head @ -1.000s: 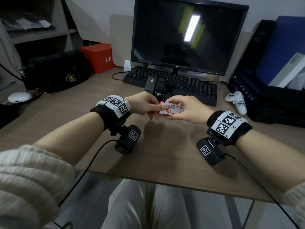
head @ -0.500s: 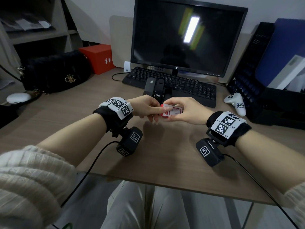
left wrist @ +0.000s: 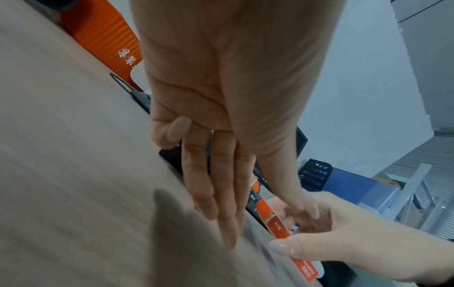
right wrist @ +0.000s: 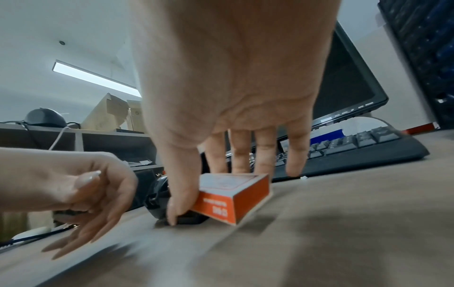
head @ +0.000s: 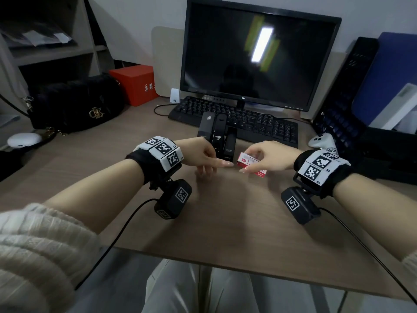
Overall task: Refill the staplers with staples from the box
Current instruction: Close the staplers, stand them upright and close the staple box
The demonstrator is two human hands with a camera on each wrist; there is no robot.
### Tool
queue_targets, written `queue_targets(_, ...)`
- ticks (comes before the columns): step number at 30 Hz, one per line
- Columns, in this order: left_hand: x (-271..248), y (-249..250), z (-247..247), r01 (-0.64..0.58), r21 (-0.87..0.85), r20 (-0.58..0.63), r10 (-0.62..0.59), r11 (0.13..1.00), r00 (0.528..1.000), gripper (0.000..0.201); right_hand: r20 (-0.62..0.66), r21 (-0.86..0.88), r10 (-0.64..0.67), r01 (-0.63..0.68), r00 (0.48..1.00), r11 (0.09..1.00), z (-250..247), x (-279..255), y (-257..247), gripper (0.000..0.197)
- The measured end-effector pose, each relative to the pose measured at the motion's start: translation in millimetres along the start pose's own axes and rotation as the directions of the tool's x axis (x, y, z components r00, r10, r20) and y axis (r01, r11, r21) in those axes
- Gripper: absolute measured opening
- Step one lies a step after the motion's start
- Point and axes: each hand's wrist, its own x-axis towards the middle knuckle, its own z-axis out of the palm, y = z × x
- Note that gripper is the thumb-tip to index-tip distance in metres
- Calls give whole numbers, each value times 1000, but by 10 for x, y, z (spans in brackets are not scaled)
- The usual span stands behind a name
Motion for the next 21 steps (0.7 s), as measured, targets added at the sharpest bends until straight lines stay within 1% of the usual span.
queue_targets(2, -18, -50, -36, 25, 9, 5, -25, 1000, 1000, 57, -2, -56, 102, -101, 995, 993, 15, 63, 34, 64)
queue_targets(4, -35, -101, -74, 39, 31, 16, -40, 999, 999, 59, 13, -66, 153, -152, 988, 986, 46, 143, 45, 71)
queue_targets(6, -52, -142, -107, 49, 44, 25, -51, 998, 998, 59, 23, -94, 185, -182, 983, 979, 77, 231, 41, 65)
queue_targets(8, -66, -188, -138, 62, 41, 33, -64, 997, 997, 58, 13, -139, 216, -212, 976, 967, 83, 307, 14, 51)
queue_targets(9, -74, -207, -153, 71, 34, 35, -72, 997, 997, 58, 3, -150, 232, -229, 973, 962, 76, 334, -4, 47)
queue_targets(11, -92, -242, -180, 91, 18, 27, -92, 996, 995, 58, -11, -148, 266, -265, 964, 953, 65, 364, -35, 47)
queue_targets(14, -110, -276, -216, 122, 14, 1, -122, 992, 993, 57, -12, -110, 306, -306, 952, 946, 74, 372, -63, 46)
queue_targets(16, -111, -304, -234, 149, 24, -22, -149, 988, 989, 57, 14, -54, 313, -312, 950, 949, 76, 364, -71, 48)
queue_targets(19, -104, -337, -259, 204, 65, -65, -200, 977, 978, 60, 62, 38, 301, -303, 952, 952, 39, 318, -66, 55)
queue_targets(21, -104, -331, -269, 242, 79, -79, -236, 967, 969, 59, 122, 75, 287, -298, 950, 952, 3, 270, -41, 65)
